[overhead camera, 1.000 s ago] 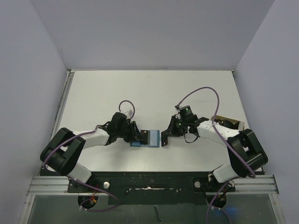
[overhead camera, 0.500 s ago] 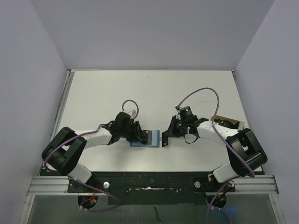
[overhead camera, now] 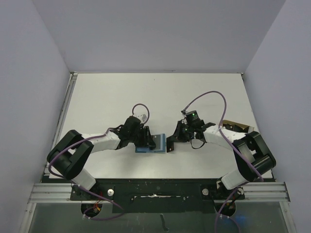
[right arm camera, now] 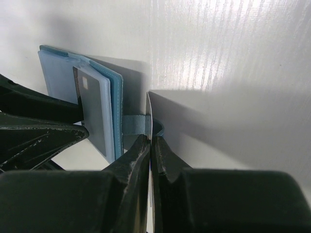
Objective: Put the credit cards into the card holder
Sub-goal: Insert the credit card into the card holder.
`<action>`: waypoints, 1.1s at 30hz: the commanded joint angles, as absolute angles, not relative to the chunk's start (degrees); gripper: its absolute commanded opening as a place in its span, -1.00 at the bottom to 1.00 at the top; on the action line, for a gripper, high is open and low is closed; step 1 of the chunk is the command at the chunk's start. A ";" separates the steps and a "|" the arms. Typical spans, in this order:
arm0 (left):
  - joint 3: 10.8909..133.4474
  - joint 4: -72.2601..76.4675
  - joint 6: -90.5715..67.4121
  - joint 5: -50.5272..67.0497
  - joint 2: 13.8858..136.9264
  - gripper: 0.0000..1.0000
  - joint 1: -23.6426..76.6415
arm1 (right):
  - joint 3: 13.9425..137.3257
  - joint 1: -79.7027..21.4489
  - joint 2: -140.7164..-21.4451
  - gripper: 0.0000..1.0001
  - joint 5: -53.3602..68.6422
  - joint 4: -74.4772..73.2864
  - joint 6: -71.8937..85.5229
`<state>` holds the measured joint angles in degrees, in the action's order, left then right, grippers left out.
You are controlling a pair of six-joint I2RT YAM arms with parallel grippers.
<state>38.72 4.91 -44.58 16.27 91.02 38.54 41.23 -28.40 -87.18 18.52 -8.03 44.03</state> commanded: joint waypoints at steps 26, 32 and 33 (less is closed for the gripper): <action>43.13 -0.71 -43.78 10.20 85.27 -0.14 41.43 | 49.38 -30.23 -79.92 -1.00 4.92 -22.62 40.05; 46.04 -9.46 -42.79 6.35 82.30 -0.12 40.29 | 49.15 -31.05 -80.12 -1.00 6.96 -18.93 42.33; 45.87 -10.23 -42.85 6.25 81.36 -0.12 39.69 | 49.13 -31.49 -80.45 -1.00 7.43 -17.98 42.89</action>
<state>42.83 -5.26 -43.29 9.30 85.73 41.28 47.07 -30.20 -81.36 7.05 -21.50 41.15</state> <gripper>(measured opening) 0.434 0.043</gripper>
